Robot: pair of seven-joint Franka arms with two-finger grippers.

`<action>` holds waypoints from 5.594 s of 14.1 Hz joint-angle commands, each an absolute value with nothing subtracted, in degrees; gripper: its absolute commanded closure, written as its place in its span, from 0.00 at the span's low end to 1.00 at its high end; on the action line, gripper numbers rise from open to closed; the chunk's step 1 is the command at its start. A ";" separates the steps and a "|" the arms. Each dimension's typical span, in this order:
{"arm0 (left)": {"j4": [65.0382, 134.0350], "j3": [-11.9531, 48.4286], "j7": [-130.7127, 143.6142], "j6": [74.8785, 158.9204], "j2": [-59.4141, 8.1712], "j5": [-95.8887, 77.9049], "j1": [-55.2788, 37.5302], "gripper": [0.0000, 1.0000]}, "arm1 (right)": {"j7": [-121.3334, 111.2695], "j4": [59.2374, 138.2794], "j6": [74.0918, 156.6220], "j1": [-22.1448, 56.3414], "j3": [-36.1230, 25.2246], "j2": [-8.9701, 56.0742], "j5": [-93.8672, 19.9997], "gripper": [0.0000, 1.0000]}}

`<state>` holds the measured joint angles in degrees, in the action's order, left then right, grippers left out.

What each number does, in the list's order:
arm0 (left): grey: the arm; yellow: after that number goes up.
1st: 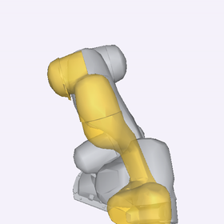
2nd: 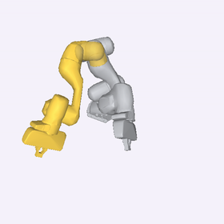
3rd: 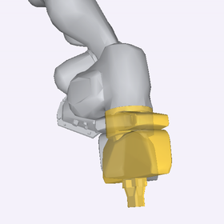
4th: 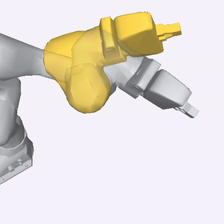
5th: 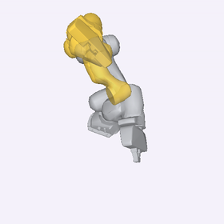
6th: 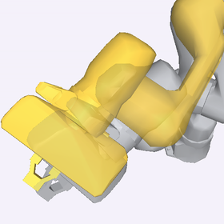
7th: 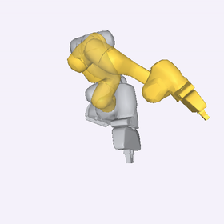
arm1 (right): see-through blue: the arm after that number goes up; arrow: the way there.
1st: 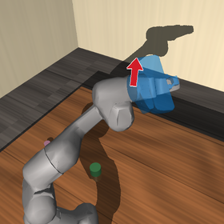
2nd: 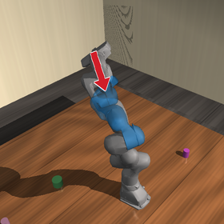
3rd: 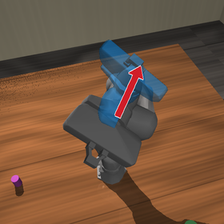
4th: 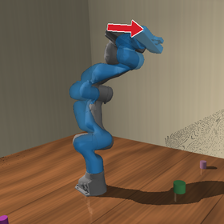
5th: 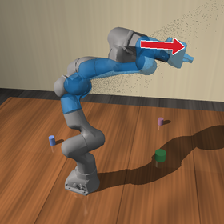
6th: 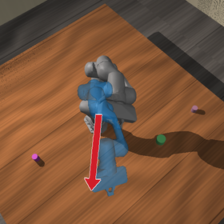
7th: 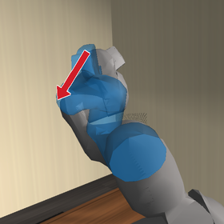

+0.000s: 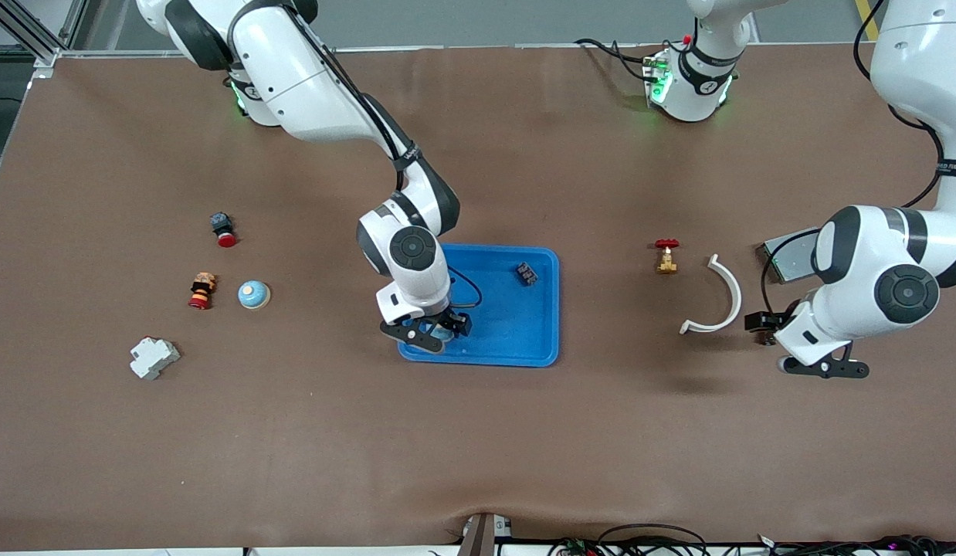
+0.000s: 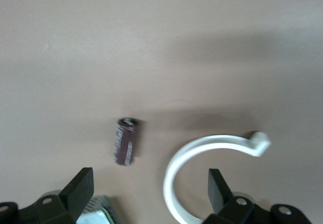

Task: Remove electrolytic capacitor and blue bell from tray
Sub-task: 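Set the capacitor beside the white arc while the right gripper reaches the bell, then grasp the second bell with the right gripper while the left gripper returns, then carry the bell toward the first bell while the left gripper reaches the capacitor, then grasp the second capacitor with the left gripper while the right gripper lowers the bell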

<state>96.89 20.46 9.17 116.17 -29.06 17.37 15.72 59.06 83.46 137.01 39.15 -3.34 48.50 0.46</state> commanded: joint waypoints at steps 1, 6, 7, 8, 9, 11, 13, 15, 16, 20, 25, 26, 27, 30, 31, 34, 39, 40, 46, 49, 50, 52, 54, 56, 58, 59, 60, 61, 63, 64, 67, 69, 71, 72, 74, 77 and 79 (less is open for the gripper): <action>93.79 23.89 18.67 110.85 -29.00 15.13 15.82 0.00 | 61.08 81.65 137.02 40.08 -3.96 49.75 1.85 0.69; 90.35 30.48 39.07 108.28 -29.00 11.07 15.73 0.00 | 63.37 80.86 135.62 40.34 -3.87 48.87 1.50 1.00; 90.35 31.89 42.77 108.37 -29.00 11.25 15.65 0.00 | 63.28 80.77 134.05 40.43 -3.78 48.08 1.41 1.00; 90.44 33.47 46.20 108.37 -29.00 11.51 15.64 0.00 | 63.11 80.77 131.77 40.43 -3.61 47.29 1.32 1.00; 90.35 35.14 49.80 108.37 -29.00 12.12 15.47 0.00 | 62.67 80.42 129.92 40.17 -3.60 46.59 1.49 1.00; 90.44 37.26 55.34 108.37 -28.83 12.13 14.68 0.00 | 60.75 80.24 125.71 39.56 -3.52 44.13 1.41 1.00; 90.44 37.88 62.02 108.63 -28.21 12.22 12.76 0.00 | 55.57 80.59 123.15 38.33 -3.69 42.02 1.06 1.00; 90.35 37.88 67.12 109.07 -28.21 12.22 9.94 0.00 | 50.56 81.73 121.82 35.87 -3.69 40.35 0.88 1.00; 90.44 37.88 69.41 109.07 -28.21 12.56 8.45 0.00 | 48.01 83.04 121.99 34.64 -3.69 39.30 0.88 1.00; 90.35 38.06 80.66 109.68 -28.65 16.69 3.44 0.00 | 35.01 91.74 126.20 28.40 -3.52 33.59 0.79 1.00; 90.35 37.97 88.32 112.58 -31.02 16.70 -0.08 0.00 | 24.28 100.08 134.53 22.95 -3.52 31.03 0.79 1.00; 90.35 37.79 88.94 113.37 -31.63 16.70 -0.87 0.00 | 21.39 102.46 137.34 21.63 -3.52 30.76 0.79 1.00; 90.35 37.71 89.64 114.25 -32.16 16.87 -1.57 0.00 | 19.10 104.13 139.55 20.40 -3.52 30.59 0.70 1.00; 90.35 37.53 91.40 115.83 -34.27 19.06 -4.47 0.00 | 11.36 107.48 143.34 16.01 -3.34 30.23 0.70 1.00; 90.35 37.53 92.36 116.54 -35.15 19.86 -5.09 0.00 | 9.25 108.10 143.96 14.78 -3.34 30.23 0.70 1.00; 90.26 37.53 95.44 118.03 -37.43 21.97 -6.59 0.00 | 5.46 110.91 148.43 12.57 -3.08 30.41 0.62 1.00; 90.26 36.83 96.68 121.37 -39.37 22.32 -7.82 0.00 | -3.93 111.36 149.94 5.39 -0.54 30.76 -0.08 1.00; 90.18 36.48 96.68 121.38 -39.64 22.32 -8.78 0.00 | -6.30 111.36 149.94 2.23 1.47 30.76 -0.52 1.00; 90.26 30.51 98.96 125.85 -40.96 22.32 -14.58 0.00 | -13.18 112.50 149.59 -11.07 10.72 31.46 -1.14 1.00; 90.44 29.00 100.28 126.83 -41.92 22.41 -16.69 0.00 | -13.18 112.59 149.76 -11.25 10.72 31.81 -1.14 1.00; 90.44 28.66 100.63 127.35 -42.45 22.76 -16.87 0.00 | -13.18 112.59 149.85 -11.25 10.72 32.08 -1.14 1.00; 90.88 28.21 102.38 128.05 -43.32 24.86 -16.96 0.00 | -13.18 112.50 149.94 -11.25 10.72 32.52 -1.14 1.00; 91.05 28.21 102.74 128.06 -44.47 25.22 -16.88 0.00 | -13.27 112.33 149.94 -11.25 10.72 32.78 -1.14 1.00; 91.32 28.21 102.74 128.06 -44.65 25.49 -16.87 0.00 | -13.18 111.97 149.94 -11.25 10.72 33.22 -1.14 1.00; 92.11 28.21 103.35 128.06 -44.65 25.58 -16.96 0.00 | -13.18 111.80 149.94 -11.25 10.64 33.31 -1.14 1.00; 92.20 28.21 103.88 128.06 -44.65 25.66 -16.96 0.00 | -13.18 111.62 149.94 -11.25 10.63 33.31 -1.14 1.00; 92.55 28.21 104.06 128.06 -44.65 25.66 -17.05 0.00 | -13.18 111.45 149.85 -11.25 10.63 33.40 -1.14 1.00; 92.55 28.21 104.06 128.06 -44.65 25.66 -17.49 0.00 | -13.18 111.27 149.85 -11.25 10.55 33.66 -1.14 1.00; 92.55 28.21 104.41 128.06 -44.65 25.58 -17.67 0.00 | -13.27 110.74 149.77 -11.34 10.55 33.92 -1.05 1.00; 92.55 28.21 104.68 128.06 -44.65 25.58 -17.67 0.00 | -13.27 110.39 149.85 -11.34 10.55 34.19 -1.05 1.00; 92.64 28.21 104.68 128.06 -44.65 25.58 -17.67 0.00 | -13.79 109.60 149.77 -11.43 10.46 34.98 -0.70 1.00; 92.72 28.21 104.68 128.06 -44.65 25.58 -17.58 0.00 | -13.89 109.16 149.68 -11.43 10.37 35.24 -0.70 1.00; 92.81 28.21 104.68 128.06 -44.74 25.58 -17.67 0.00 | -13.97 108.55 149.59 -11.43 10.28 35.86 -0.62 1.00; 92.73 28.21 104.68 128.06 -44.74 25.66 -17.67 0.00 | -13.97 108.54 149.50 -11.43 10.28 35.86 -0.62 1.00; 92.81 28.21 104.68 128.06 -44.74 25.58 -17.67 0.00 | -13.89 108.11 149.41 -11.43 10.20 36.38 -0.62 1.00; 92.72 28.21 104.77 128.06 -44.65 25.58 -18.10 0.00 | -13.97 107.75 149.41 -11.43 10.20 36.48 -0.53 1.00; 92.64 28.21 105.29 128.06 -44.65 25.58 -18.11 0.00 | -13.27 107.67 149.33 -11.43 10.11 36.56 -0.70 0.92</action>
